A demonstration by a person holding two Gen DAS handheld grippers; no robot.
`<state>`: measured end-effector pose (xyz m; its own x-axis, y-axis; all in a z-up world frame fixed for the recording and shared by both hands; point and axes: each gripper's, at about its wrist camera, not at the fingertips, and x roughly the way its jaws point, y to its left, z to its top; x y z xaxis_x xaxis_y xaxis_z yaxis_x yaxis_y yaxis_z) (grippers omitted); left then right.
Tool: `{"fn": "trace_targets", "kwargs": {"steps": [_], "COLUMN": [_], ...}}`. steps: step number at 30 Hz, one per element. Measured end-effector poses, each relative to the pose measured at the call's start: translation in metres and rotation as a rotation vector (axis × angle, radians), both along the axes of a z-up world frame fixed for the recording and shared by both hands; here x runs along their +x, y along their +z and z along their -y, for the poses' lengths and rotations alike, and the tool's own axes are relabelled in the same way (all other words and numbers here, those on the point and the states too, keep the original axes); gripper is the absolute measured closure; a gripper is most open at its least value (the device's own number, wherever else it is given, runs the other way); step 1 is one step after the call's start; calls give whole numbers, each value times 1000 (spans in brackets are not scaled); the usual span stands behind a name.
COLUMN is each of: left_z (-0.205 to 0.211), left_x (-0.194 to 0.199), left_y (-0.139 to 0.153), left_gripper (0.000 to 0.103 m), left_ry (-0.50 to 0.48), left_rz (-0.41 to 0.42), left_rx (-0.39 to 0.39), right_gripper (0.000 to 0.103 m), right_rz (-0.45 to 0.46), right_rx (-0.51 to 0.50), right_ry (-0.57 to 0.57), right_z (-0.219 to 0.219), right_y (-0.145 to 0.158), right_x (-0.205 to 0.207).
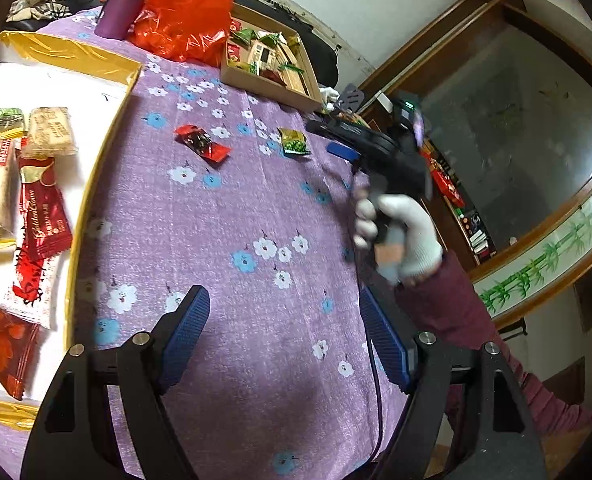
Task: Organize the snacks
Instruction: 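Grasp the yellow-green snack bag with the right gripper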
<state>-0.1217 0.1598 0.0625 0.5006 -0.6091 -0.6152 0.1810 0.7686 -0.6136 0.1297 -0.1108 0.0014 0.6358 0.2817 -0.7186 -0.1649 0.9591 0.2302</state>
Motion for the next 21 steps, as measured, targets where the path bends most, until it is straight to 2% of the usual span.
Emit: {"fn": "trace_targets", "kwargs": {"steps": [3, 5, 6, 7, 8, 10, 16, 21], "left_z": [4, 7, 8, 8, 9, 10, 25, 49], "left_x": [2, 3, 3, 2, 2, 4, 12, 31], "left_y": [0, -1, -1, 0, -1, -1, -1, -8], "left_gripper": [26, 26, 26, 26, 26, 26, 26, 26], "left_ry": [-2, -4, -5, -6, -7, -7, -43, -62], "left_rz": [-12, -16, -17, -18, -18, -21, -23, -22], "left_rx": [12, 18, 23, 24, 25, 25, 64, 172], "right_gripper": [39, 41, 44, 59, 61, 62, 63, 64], "right_rz": [-40, -52, -61, -72, -50, -46, -90, -74], "right_rx": [-11, -69, -113, -158, -202, -212, -194, -163], "right_ry": [-11, -8, -4, -7, -7, 15, 90, 105], "right_z": [-9, -19, -27, -33, -37, -40, -27, -9], "right_y": [-17, -29, -36, -42, -42, -44, -43, -36], "right_x": [19, 24, 27, 28, 24, 17, -39, -90]}}
